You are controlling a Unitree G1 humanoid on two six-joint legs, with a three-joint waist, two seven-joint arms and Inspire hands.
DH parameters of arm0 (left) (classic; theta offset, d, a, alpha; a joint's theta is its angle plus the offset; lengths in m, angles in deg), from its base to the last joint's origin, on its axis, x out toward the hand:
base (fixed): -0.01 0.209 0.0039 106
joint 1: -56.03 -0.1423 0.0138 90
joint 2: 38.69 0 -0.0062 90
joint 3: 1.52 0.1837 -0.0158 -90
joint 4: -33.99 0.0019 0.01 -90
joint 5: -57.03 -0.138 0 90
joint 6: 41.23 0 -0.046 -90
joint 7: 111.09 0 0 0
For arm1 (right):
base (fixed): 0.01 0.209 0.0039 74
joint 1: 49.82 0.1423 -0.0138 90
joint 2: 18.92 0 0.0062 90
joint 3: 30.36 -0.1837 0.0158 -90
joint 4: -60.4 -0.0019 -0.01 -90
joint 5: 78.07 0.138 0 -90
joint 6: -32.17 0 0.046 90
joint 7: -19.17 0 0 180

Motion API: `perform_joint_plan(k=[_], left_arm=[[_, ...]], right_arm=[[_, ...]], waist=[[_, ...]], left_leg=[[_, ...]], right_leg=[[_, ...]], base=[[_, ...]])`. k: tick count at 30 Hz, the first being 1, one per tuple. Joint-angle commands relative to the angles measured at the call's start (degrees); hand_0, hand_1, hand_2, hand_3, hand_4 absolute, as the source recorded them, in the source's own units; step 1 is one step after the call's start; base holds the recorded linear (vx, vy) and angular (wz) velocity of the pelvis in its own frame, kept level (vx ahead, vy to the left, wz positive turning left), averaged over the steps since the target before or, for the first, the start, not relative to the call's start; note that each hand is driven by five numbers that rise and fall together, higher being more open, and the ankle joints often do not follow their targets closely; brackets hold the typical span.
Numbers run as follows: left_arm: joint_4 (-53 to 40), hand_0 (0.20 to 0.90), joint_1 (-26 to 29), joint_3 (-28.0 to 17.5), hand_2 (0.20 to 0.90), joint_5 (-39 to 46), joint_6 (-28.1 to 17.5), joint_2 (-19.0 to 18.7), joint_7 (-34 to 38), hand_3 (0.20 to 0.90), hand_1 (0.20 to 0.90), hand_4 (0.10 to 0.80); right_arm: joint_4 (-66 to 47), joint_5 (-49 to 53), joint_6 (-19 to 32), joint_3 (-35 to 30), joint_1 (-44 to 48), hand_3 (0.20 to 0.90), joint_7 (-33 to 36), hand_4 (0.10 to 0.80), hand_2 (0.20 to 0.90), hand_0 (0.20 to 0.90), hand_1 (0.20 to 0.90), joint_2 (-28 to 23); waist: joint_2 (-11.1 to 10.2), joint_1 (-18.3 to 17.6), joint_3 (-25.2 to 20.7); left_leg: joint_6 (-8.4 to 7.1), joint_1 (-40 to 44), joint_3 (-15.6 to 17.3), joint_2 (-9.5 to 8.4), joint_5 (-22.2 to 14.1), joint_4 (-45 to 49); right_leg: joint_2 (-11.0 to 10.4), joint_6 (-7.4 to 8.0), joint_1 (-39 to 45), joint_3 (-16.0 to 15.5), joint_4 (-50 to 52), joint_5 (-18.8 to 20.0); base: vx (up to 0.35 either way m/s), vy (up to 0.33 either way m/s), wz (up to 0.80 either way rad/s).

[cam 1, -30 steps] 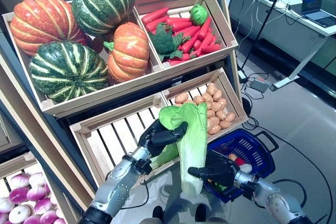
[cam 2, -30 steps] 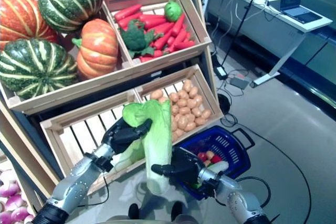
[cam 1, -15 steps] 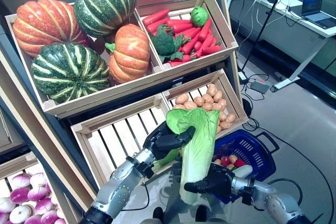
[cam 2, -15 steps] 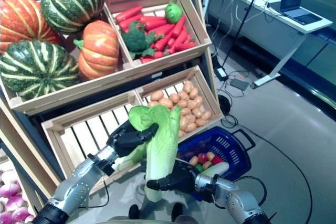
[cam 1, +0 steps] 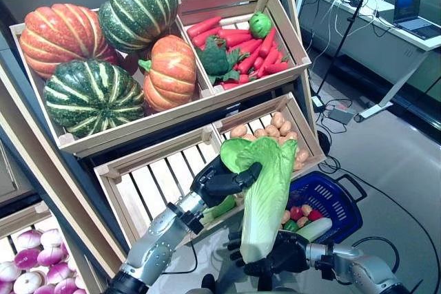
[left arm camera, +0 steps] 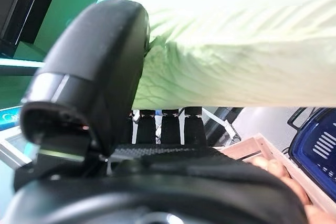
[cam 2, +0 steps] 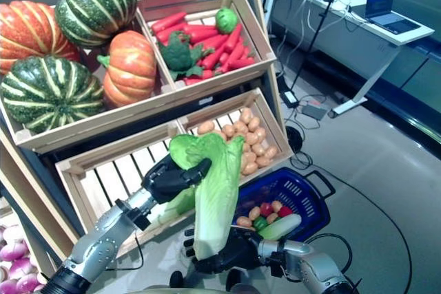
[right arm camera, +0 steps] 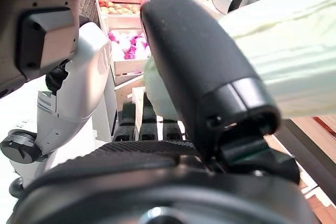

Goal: Put vegetables into the basket

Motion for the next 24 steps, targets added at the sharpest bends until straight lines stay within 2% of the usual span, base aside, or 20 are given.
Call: perform_joint_plan(k=[1, 13, 14, 15, 16, 24], left_arm=[[-6.31, 0.300, 6.78, 0.22, 0.300, 4.57, -6.63, 2.47, -3.74, 0.300, 0.300, 0.400], [-6.42, 0.300, 5.76, -0.53, 0.300, 4.80, -5.34, 2.72, -4.22, 0.300, 0.300, 0.400], [-6.27, 0.401, 5.71, -0.64, 0.401, 4.88, -5.02, 2.63, -4.63, 0.401, 0.401, 0.467], [-6.23, 0.752, 5.68, -0.80, 0.752, 4.88, -4.68, 2.57, -4.76, 0.752, 0.752, 0.701], [-6.24, 0.900, 5.63, -0.86, 0.900, 4.75, -4.37, 2.55, -4.85, 0.900, 0.900, 0.800], [-6.26, 0.900, 4.36, -2.22, 0.900, 4.14, -3.17, 2.71, -4.70, 0.900, 0.900, 0.800]], right_arm=[[-1.86, 2.42, 2.71, 1.48, 2.37, 0.300, -4.27, 0.400, 0.300, 0.300, 0.300, 0.08], [-1.87, 6.77, 6.19, -0.20, 1.36, 0.300, 1.47, 0.400, 0.300, 0.300, 0.300, 2.12], [-1.77, 7.39, 6.83, -0.48, 1.23, 0.300, 1.53, 0.400, 0.300, 0.300, 0.300, 2.27], [-1.83, 8.07, 7.18, -0.76, 1.19, 0.300, 1.69, 0.400, 0.300, 0.300, 0.300, 2.37], [-1.96, 8.92, 7.68, -0.98, 1.13, 0.300, 2.07, 0.400, 0.300, 0.300, 0.300, 2.48], [-2.61, 11.89, 12.24, -3.64, -0.05, 0.300, 4.87, 0.400, 0.300, 0.300, 0.300, 4.93]], waist=[[-1.08, 0.45, -3.14], [-0.65, 0.04, -3.15], [-0.60, -0.02, -3.13], [-0.56, -0.06, -3.15], [-0.52, -0.09, -3.15], [-0.14, -0.48, -3.22]], left_leg=[[-1.80, -0.01, -2.33, 0.39, -3.48, 0.32], [-1.59, 0.37, -2.26, 0.27, -3.69, 0.35], [-1.59, 0.40, -2.21, 0.28, -3.71, 0.34], [-1.59, 0.37, -2.20, 0.29, -3.69, 0.32], [-1.59, 0.37, -2.19, 0.31, -3.68, 0.32], [-1.59, 0.35, -1.99, 0.31, -3.83, 0.25]], right_leg=[[-3.37, 3.50, 2.06, 0.16, 1.32, -1.19], [-3.37, 3.44, 2.28, 0.60, 1.54, -1.44], [-3.40, 3.45, 2.27, 0.59, 1.53, -1.43], [-3.38, 3.46, 2.26, 0.63, 1.50, -1.42], [-3.37, 3.46, 2.25, 0.65, 1.51, -1.42], [-3.34, 3.48, 2.15, 0.80, 1.17, -1.36]], base=[[0.000, 0.000, 0.00], [0.000, 0.000, 0.00], [0.000, 0.000, 0.00], [0.000, 0.000, 0.00], [0.000, 0.000, 0.00], [0.000, 0.000, 0.00]])
